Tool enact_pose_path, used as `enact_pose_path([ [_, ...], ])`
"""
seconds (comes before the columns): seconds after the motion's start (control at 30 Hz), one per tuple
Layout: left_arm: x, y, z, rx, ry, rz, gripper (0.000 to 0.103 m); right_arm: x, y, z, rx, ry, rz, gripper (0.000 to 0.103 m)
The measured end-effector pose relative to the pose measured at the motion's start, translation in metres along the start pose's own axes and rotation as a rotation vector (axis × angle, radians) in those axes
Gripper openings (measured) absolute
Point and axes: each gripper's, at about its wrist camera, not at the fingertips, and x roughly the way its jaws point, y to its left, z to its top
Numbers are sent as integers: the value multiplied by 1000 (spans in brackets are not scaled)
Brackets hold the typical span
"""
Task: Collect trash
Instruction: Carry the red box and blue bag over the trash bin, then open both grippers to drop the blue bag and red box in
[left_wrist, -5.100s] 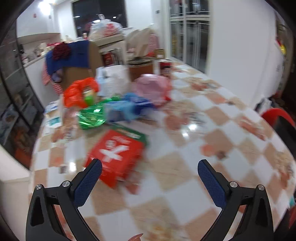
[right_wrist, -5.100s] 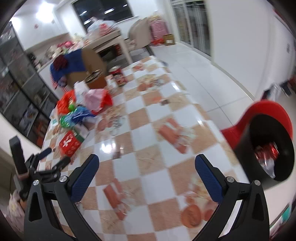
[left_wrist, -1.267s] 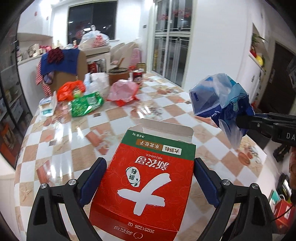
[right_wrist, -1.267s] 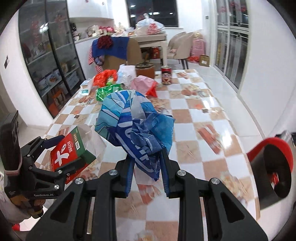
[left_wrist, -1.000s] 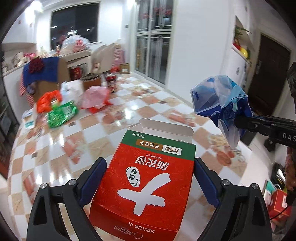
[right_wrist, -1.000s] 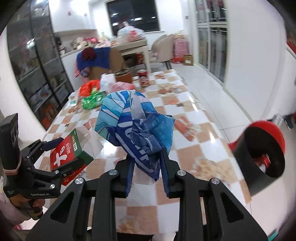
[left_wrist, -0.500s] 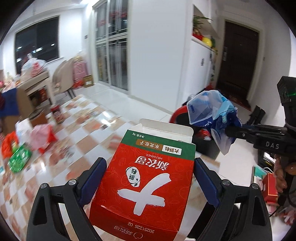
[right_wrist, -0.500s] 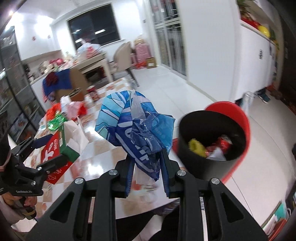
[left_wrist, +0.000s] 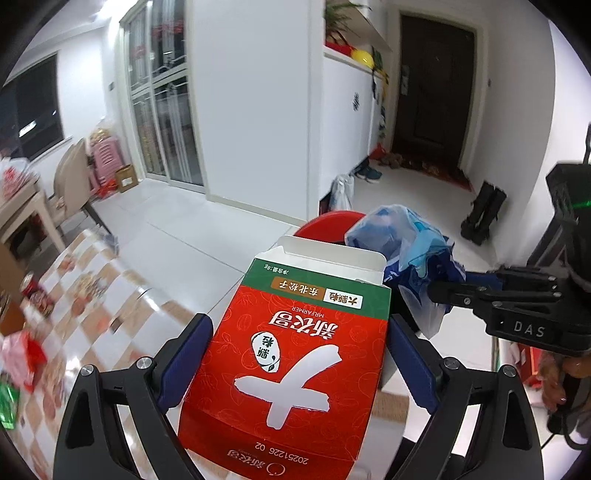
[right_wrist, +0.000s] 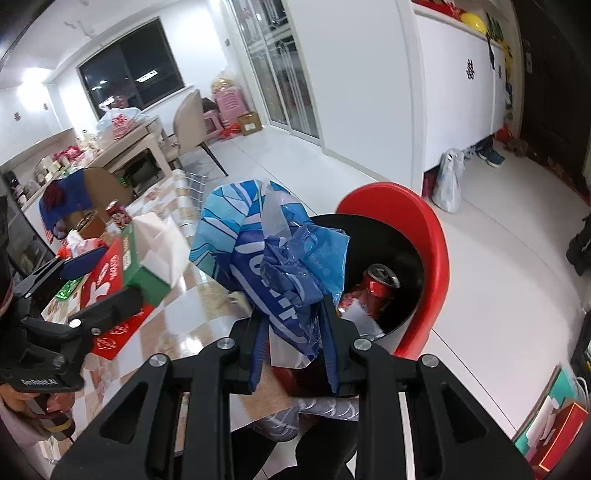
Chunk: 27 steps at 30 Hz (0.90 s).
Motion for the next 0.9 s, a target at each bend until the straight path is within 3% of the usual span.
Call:
enact_pose_path([
  [0.33,63,-32,19,93,80,17,103,29,-34,16,64,31,24,34],
  [0.47,76,-40,24,104,91,18,103,25,-40,14,78,14,18,44],
  [0.9,100,-57,33,126,82,48,103,3,-71,-6,172,-10,13,45],
])
